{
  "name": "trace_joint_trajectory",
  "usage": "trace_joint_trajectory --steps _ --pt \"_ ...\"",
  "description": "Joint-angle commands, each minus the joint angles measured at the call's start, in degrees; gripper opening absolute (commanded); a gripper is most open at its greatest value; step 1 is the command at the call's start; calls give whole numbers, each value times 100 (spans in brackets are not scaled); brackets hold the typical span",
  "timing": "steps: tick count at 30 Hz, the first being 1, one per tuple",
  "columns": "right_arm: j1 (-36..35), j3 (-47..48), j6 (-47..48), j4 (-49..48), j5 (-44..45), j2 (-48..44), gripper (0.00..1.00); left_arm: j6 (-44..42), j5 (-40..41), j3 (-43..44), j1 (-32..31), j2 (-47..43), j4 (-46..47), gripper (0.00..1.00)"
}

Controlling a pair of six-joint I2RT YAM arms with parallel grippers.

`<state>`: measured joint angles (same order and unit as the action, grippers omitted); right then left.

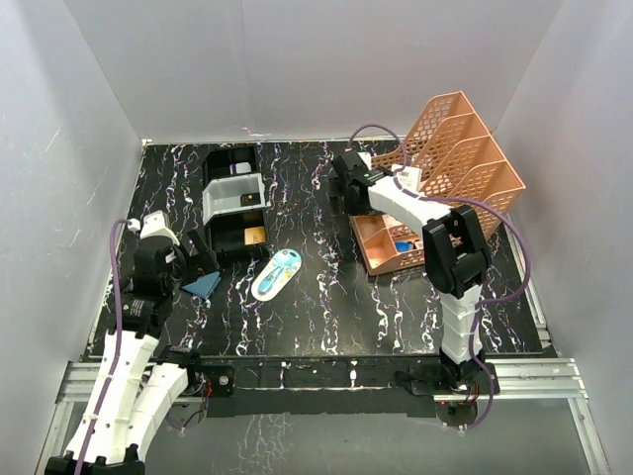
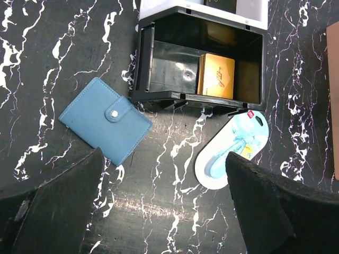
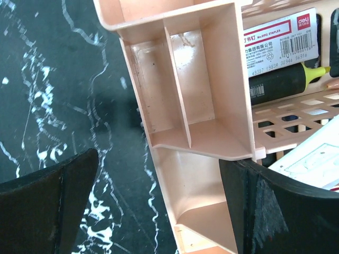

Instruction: Take the credit cards out of the card holder

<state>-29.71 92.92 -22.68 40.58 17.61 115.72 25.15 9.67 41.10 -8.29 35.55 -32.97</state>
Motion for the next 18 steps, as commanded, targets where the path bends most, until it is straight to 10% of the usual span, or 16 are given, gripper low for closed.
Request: trace_joint_trajectory --steps 1,18 --pt "554 -17 -160 -442 515 -155 98 0 -98 -31 47 27 105 99" --pt "1378 1335 -505 -196 836 890 98 47 -175 -40 47 167 124 99"
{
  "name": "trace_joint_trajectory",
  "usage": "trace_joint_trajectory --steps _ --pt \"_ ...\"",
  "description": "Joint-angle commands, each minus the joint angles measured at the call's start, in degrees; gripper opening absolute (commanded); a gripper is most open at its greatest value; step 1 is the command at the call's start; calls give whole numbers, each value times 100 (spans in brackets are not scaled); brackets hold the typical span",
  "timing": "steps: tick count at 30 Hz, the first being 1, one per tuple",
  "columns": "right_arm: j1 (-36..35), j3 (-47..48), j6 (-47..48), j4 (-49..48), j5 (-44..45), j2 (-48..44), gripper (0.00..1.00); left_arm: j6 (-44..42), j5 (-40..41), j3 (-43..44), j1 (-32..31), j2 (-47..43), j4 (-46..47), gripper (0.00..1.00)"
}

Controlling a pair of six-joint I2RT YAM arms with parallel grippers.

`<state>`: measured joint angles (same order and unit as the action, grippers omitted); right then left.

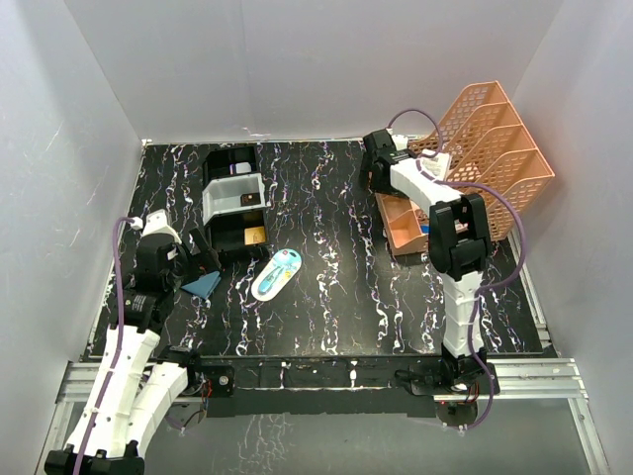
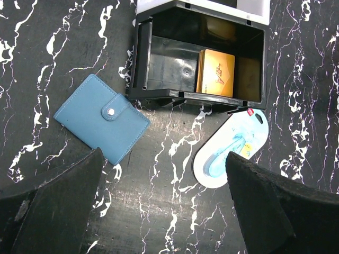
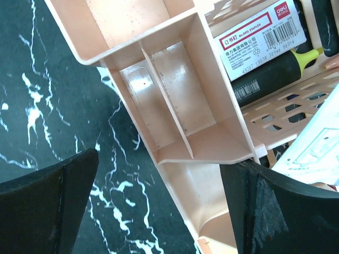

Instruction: Take the credit cards out of the card holder

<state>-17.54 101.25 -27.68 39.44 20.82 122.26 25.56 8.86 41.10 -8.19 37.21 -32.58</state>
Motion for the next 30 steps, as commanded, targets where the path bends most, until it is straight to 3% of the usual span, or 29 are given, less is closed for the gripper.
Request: trace_joint_trajectory --steps 1,11,18,30 --pt "201 631 -15 -6 556 345 98 1 -108 -37 36 9 93 99" --pt "314 1173 -79 178 1371 758 98 -23 -148 -49 37 23 118 99" --pt "551 1217 -35 169 1311 789 98 -38 -208 -50 37 44 146 99" --pt "564 1208 444 -70 -124 110 98 -43 -256 -42 36 93 147 99"
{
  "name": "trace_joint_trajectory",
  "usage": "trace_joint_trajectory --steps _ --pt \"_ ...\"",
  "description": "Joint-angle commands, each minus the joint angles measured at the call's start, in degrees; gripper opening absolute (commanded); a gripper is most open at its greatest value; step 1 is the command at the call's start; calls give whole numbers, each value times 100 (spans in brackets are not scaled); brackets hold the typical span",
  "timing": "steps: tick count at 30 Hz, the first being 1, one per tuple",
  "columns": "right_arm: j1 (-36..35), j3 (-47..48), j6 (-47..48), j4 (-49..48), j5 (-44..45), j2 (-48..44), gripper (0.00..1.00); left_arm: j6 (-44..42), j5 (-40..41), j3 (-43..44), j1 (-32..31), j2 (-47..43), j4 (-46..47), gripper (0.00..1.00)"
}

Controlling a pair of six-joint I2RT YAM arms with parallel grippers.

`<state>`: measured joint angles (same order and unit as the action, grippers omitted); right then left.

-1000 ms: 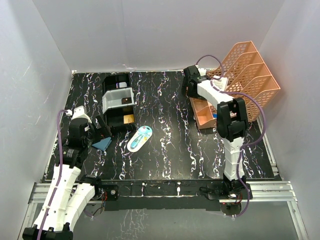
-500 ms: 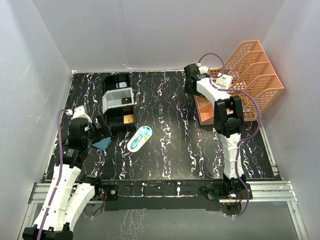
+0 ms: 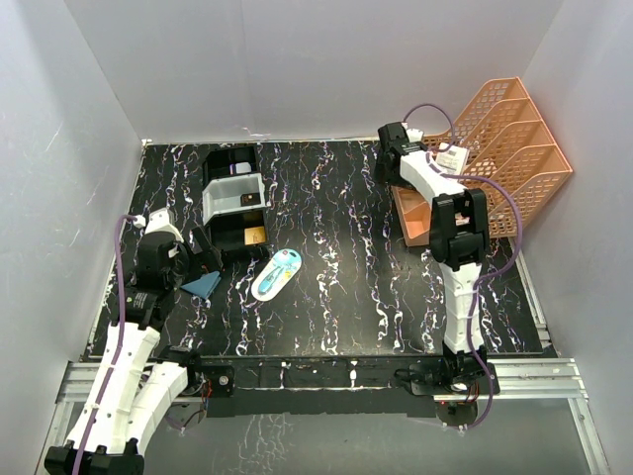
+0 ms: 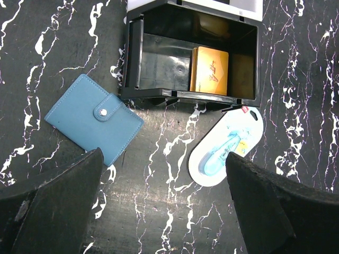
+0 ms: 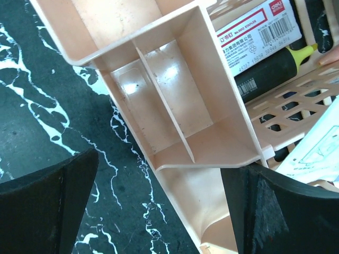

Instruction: Take the credit cards out of the card holder

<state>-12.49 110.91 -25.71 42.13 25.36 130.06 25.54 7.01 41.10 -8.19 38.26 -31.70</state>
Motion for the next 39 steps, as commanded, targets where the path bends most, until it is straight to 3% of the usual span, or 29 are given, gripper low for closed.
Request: trace_joint_trajectory --steps 1,7,14,19,26,30,39 --pt "38 177 251 -364 -726 -816 98 -43 -69 -35 41 -19 59 99" --pt "-639 -1047 7 -1000 -1848 -1991 98 6 43 8 38 -42 -12 99" --pt "-2432 -3135 -1299 -2760 -2694 -2918 98 182 634 79 45 -289 -248 99" --pt "-3655 -3680 -1865 -3513 -2654 -2995 98 380 1167 116 53 -558 -425 99" --pt "-4455 -3923 -2195 -4013 -2609 -2874 98 509 1519 122 54 -805 -540 99" --pt "-4545 -3359 -2231 -3788 -2842 -2362 98 514 1526 99 66 -797 -503 99" --pt "-4683 -2437 -2285 -3096 -2289 -1439 98 513 1493 111 64 -702 -517 99"
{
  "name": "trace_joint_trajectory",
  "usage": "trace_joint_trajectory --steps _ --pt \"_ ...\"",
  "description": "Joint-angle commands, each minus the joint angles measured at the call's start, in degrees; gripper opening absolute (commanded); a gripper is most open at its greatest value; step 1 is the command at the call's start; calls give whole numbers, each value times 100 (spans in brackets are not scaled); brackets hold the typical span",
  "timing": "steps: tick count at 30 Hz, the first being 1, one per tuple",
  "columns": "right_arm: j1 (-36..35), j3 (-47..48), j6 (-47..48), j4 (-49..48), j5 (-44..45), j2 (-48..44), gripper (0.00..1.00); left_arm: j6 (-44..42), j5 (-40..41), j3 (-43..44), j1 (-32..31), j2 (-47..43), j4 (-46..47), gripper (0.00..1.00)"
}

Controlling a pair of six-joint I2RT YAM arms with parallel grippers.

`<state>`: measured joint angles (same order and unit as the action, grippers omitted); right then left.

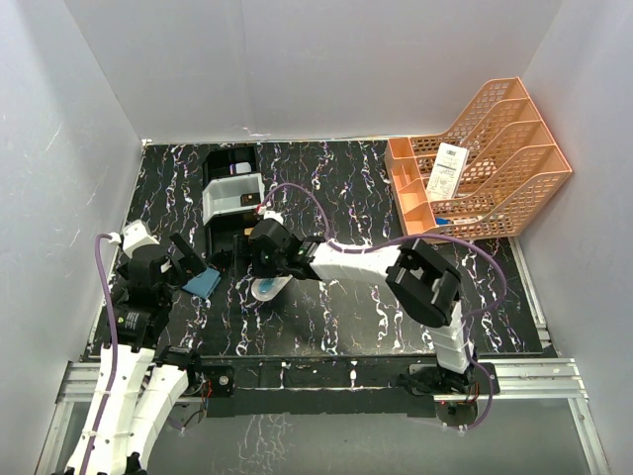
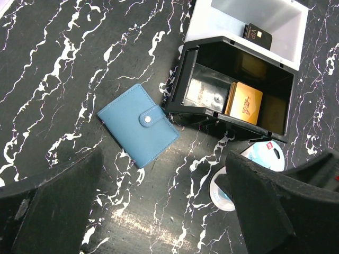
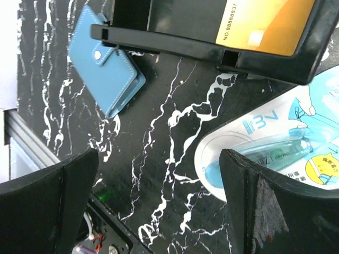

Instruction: Take the credit cards out of the card holder

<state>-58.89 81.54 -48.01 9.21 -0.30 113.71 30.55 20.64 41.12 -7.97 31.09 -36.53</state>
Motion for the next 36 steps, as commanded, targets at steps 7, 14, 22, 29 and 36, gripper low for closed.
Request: trace_joint_trajectory --steps 7,14,22,29,36 --pt "-32 297 286 796 666 406 98 4 107 109 41 63 -25 99" --pt "700 -1433 450 1368 1146 -870 98 3 77 119 42 72 -50 99" --pt "2312 -3140 1431 1613 940 -3305 98 -14 -35 86 50 147 36 99" --pt "2075 -2737 1157 1736 -161 -3814 98 -14 -69 98 49 246 15 99" --pt "1426 -3198 348 2030 270 -3649 98 -31 -113 82 50 285 50 99"
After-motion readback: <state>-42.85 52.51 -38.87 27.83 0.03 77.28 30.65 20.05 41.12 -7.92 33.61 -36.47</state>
